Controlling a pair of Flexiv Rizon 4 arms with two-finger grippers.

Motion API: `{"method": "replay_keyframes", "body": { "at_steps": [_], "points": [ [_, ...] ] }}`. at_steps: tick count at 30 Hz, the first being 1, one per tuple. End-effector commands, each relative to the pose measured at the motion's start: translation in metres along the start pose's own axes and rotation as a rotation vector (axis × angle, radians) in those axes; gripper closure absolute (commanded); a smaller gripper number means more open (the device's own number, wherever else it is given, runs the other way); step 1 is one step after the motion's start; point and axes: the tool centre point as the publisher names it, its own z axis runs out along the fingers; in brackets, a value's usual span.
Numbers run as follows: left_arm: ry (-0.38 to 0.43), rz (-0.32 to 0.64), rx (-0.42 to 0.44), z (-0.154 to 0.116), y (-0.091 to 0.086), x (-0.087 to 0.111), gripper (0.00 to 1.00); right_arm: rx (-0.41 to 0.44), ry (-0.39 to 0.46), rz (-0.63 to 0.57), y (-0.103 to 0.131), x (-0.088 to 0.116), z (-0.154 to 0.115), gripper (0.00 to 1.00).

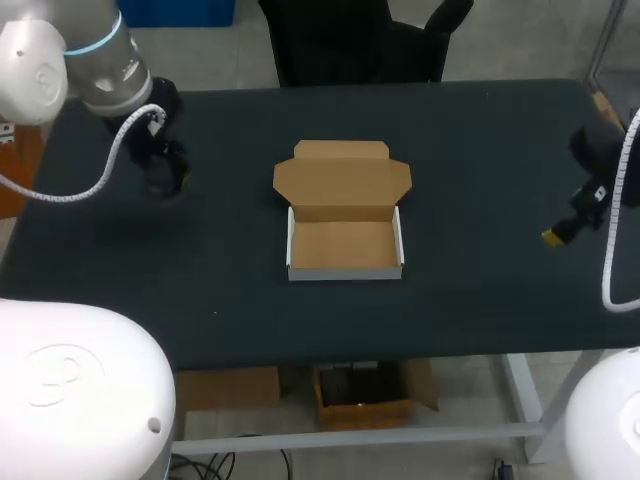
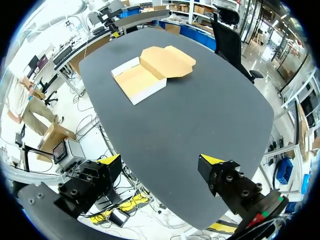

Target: Assemble the packaging by folding the flat box into shape, placing the metal phone stand inside, and closing the box properly

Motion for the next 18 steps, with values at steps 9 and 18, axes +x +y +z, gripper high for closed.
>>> {"method": "replay_keyframes", "body": {
  "at_steps": [9,18],
  "points": [
    [-0.072,0.063,-0.003,-0.006,0.006,0.042,1.00,-0.014,-0.002,-0.003,-0.004,0.001,-0.001,0.00],
    [-0.072,0.063,-0.003,-0.006,0.006,0.042,1.00,-0.014,-0.002,-0.003,-0.004,0.001,-0.001,0.00]
  ]
}}
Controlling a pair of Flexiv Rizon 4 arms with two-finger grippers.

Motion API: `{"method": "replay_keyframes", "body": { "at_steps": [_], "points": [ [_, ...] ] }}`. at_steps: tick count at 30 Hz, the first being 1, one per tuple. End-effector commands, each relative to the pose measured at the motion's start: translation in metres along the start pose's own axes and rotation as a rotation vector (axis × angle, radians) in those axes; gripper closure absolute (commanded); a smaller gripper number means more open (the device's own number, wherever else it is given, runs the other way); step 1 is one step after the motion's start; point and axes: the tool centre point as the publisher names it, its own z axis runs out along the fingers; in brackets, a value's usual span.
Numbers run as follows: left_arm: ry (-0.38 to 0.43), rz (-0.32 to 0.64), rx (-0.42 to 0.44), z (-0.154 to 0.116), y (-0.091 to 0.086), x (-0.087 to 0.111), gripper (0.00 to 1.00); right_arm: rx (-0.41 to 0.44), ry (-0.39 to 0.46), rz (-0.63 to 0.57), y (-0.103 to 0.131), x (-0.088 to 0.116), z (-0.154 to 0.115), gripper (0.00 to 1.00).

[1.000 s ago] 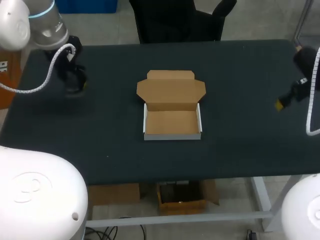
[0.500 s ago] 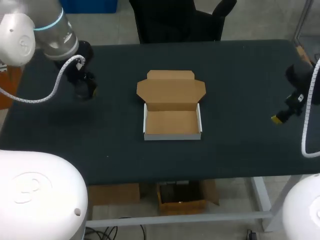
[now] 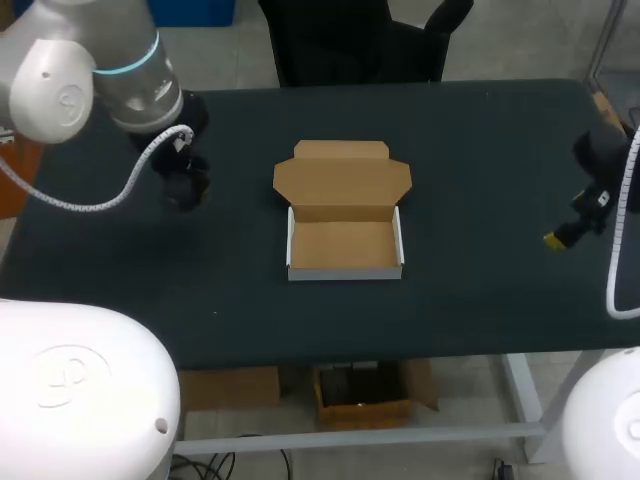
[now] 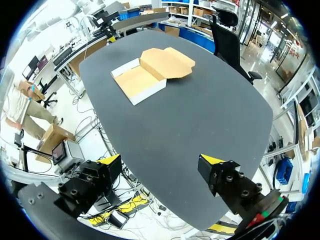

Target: Assemble the packaging by folding the flat box into shape, placing the metal phone stand inside, and closing the box properly

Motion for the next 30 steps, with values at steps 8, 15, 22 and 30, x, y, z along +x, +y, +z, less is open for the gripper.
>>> {"method": "replay_keyframes", "body": {
  "at_steps": [8,15,22,30],
  "points": [
    [0.031,0.059,-0.020,0.004,-0.009,0.021,1.00,-0.036,-0.020,-0.098,0.008,0.001,0.007,0.00],
    [0.072,0.147,-0.011,-0.004,-0.024,0.052,1.00,-0.063,0.005,-0.214,0.013,0.004,0.020,0.00],
    [0.086,0.229,-0.017,-0.003,-0.037,0.083,1.00,-0.084,0.013,-0.276,0.014,0.003,0.031,0.00],
    [0.102,0.278,-0.036,0.009,-0.052,0.112,1.00,-0.105,0.039,-0.392,0.020,0.010,0.046,0.00]
  ]
}}
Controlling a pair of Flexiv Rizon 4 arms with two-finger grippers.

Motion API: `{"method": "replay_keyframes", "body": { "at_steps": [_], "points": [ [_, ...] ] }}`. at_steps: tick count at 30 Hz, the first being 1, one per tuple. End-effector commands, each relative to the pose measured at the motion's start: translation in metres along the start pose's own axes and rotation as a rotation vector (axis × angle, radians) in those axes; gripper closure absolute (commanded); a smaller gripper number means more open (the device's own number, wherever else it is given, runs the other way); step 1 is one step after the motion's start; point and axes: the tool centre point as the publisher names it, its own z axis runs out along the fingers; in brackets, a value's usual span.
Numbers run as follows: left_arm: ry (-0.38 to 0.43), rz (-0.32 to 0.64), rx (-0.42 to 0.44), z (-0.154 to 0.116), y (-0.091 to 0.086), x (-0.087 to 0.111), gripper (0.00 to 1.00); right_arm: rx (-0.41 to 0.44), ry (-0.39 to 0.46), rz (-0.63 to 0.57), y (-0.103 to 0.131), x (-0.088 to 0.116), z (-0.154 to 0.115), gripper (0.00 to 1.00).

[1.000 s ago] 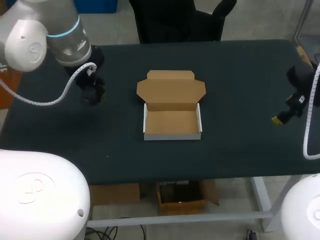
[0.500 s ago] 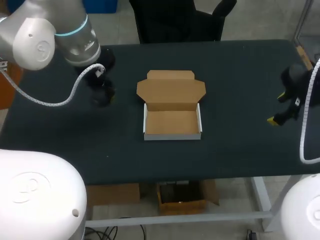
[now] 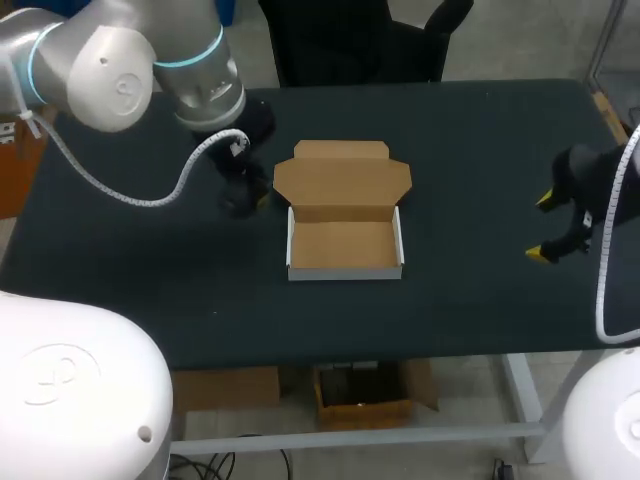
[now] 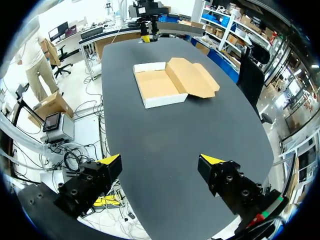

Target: Assemble the packaging by folding the flat box into shape, placing the metal phone stand inside, and closing the box properly

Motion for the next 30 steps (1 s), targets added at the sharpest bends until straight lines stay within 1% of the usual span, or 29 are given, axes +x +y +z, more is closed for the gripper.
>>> {"method": "replay_keyframes", "body": {
  "at_steps": [1,4,6,8,9,11,19,23,30],
  "points": [
    [-0.005,0.013,-0.034,0.011,-0.016,0.009,1.00,-0.007,0.025,-0.031,0.002,0.000,0.011,0.00],
    [-0.011,0.033,-0.042,0.016,-0.022,0.016,1.00,-0.027,0.057,-0.045,0.004,0.002,0.017,0.00],
    [-0.010,0.043,-0.043,0.019,-0.025,0.022,1.00,-0.077,0.086,-0.049,0.002,0.003,0.021,0.00],
    [-0.019,0.055,-0.044,0.022,-0.028,0.026,1.00,-0.069,0.107,-0.037,0.001,0.004,0.028,0.00],
    [-0.014,0.058,-0.046,0.023,-0.030,0.028,1.00,-0.090,0.118,-0.032,0.000,0.004,0.030,0.00],
    [-0.020,0.065,-0.047,0.026,-0.032,0.031,1.00,-0.080,0.124,-0.024,-0.001,0.003,0.033,0.00],
    [-0.008,0.081,-0.049,0.030,-0.036,0.041,1.00,-0.090,0.134,-0.037,0.007,-0.001,0.041,0.00],
    [-0.014,0.084,-0.047,0.032,-0.039,0.049,1.00,-0.085,0.144,-0.029,0.008,-0.002,0.044,0.00],
    [-0.014,0.106,-0.039,0.043,-0.053,0.063,1.00,-0.085,0.144,-0.029,0.008,-0.002,0.044,0.00]
  ]
}}
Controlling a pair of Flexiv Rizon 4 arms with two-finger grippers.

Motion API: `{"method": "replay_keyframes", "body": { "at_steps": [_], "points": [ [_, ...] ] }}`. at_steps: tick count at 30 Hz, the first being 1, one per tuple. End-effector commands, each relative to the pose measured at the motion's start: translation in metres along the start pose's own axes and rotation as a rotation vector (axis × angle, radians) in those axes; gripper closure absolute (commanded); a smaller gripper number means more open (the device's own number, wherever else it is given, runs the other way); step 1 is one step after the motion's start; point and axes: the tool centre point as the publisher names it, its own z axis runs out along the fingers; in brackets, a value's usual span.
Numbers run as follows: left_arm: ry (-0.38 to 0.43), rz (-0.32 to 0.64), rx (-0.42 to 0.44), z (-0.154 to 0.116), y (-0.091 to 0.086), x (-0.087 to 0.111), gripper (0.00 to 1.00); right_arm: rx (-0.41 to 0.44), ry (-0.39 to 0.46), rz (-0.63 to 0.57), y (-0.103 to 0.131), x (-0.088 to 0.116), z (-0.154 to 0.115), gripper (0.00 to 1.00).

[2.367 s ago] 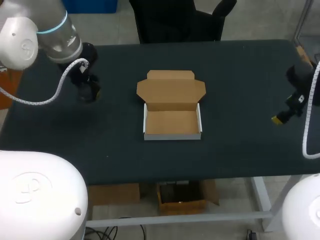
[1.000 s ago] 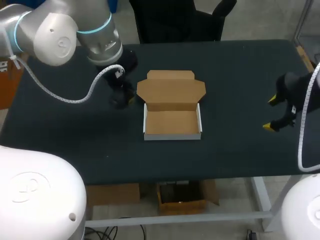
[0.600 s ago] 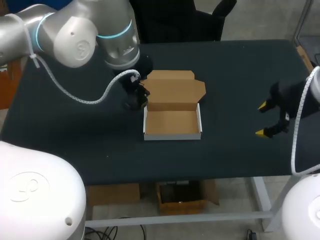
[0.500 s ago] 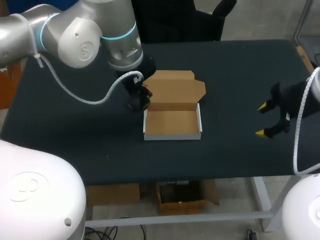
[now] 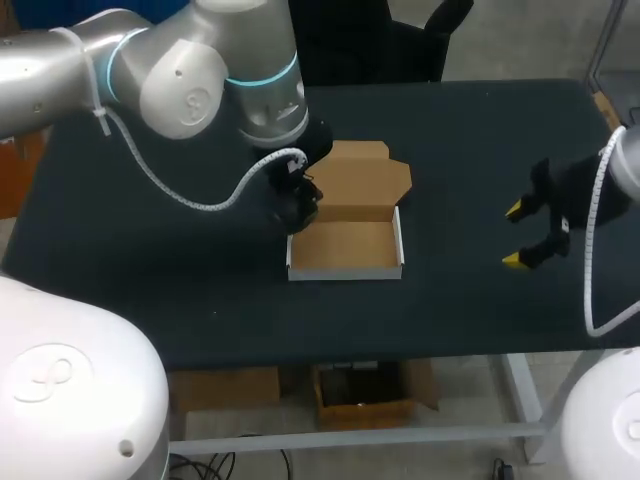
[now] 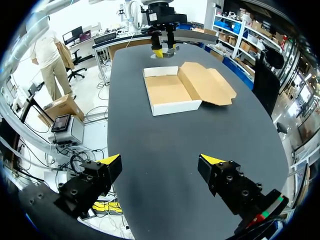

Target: Assemble the packaging by folding the flat box into shape, placing the metal phone stand inside, and closing the box properly

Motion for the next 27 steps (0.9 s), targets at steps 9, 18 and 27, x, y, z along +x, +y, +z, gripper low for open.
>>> {"method": "replay_keyframes", "body": {
  "at_steps": [9,18,27],
  "points": [
    [0.000,0.043,-0.005,0.029,-0.032,0.028,1.00,-0.003,0.013,-0.001,0.000,-0.002,-0.002,0.00],
    [0.010,0.081,0.002,0.054,-0.046,0.041,1.00,-0.003,0.013,-0.001,0.000,-0.002,-0.002,0.00],
    [0.025,0.107,-0.004,0.072,-0.053,0.048,1.00,-0.003,0.013,-0.001,0.000,-0.002,-0.002,0.00]
  ]
}}
